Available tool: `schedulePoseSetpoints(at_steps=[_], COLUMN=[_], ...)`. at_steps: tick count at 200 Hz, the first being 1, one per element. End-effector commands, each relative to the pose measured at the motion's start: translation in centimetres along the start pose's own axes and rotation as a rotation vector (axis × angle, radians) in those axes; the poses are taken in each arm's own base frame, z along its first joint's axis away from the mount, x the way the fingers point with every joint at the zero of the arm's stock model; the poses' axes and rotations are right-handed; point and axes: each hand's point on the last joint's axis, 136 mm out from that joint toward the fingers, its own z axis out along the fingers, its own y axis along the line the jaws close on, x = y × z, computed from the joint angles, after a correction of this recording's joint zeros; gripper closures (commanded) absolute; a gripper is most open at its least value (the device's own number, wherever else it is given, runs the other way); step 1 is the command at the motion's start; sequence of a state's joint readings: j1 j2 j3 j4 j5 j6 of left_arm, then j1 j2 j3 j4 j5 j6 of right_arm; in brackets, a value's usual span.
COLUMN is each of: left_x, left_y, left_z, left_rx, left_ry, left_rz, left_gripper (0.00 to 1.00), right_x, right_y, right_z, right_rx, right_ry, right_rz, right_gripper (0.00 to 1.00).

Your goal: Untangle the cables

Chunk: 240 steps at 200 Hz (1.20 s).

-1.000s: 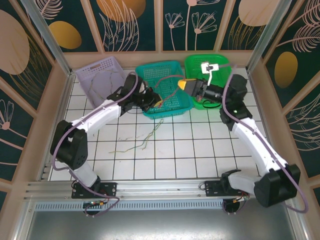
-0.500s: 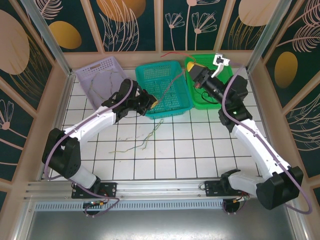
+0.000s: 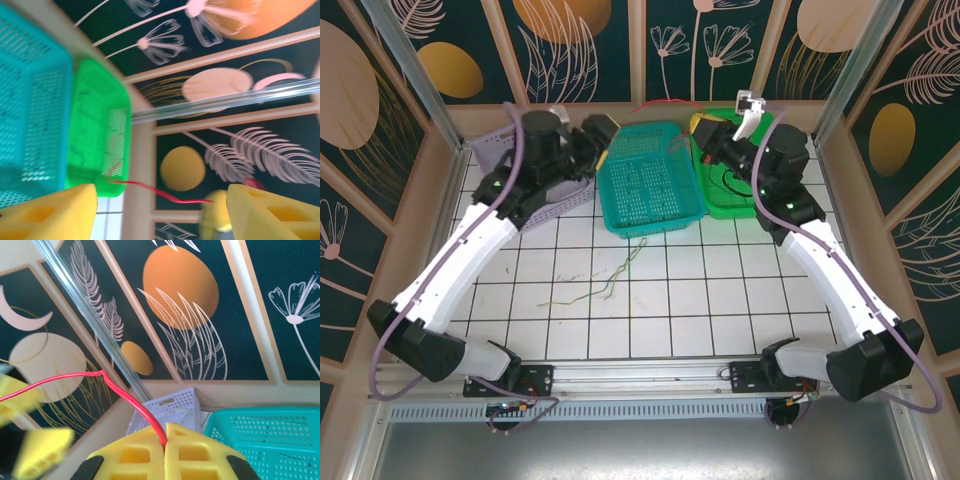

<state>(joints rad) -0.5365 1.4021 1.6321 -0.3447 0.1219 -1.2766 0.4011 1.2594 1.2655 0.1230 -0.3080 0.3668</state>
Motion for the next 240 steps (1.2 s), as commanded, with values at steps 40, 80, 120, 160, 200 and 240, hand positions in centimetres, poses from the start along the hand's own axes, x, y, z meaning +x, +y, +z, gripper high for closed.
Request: schedulePoseSetpoints(at_steps=[40, 80, 120, 160, 200, 240], left_x=[1.5, 2.5, 1.8, -2.4, -4.0, -3.4], left_y=[-2.8, -1.2, -0.8, -3.1, -9.7, -11.8], left_z=[1.3, 2.6, 4.1, 4.0, 5.1, 5.4], left_rx=[0.041, -0.014, -0.043, -0.03, 0.153, 0.268], left_ry=[0.078, 0.11, 0.096, -0.04, -0.075, -0.105], left_rz=[-0.155, -0.186, -0.119, 0.047, 0.49, 0.813], left_gripper=[0.23, 0.24, 0.43, 1.0, 1.0, 1.0], right_x=[1.0, 2.0, 3.7, 7.3, 14.4, 18.9], right_y=[0.6, 1.1, 2.7, 3.2, 5.5, 7.8], right_z=[1.8, 2.3, 2.9, 2.8, 2.4, 1.6], right_rx=[0.087, 0.102, 0.07, 0.044, -0.19, -0.377], right_ry=[0.019, 0.038, 0.083, 0.193, 0.474, 0.681], right_rz=[-0.11, -0.142, -0.188, -0.278, -0.319, -0.238], right_gripper=[1.0, 1.0, 1.0, 1.0, 1.0, 1.0])
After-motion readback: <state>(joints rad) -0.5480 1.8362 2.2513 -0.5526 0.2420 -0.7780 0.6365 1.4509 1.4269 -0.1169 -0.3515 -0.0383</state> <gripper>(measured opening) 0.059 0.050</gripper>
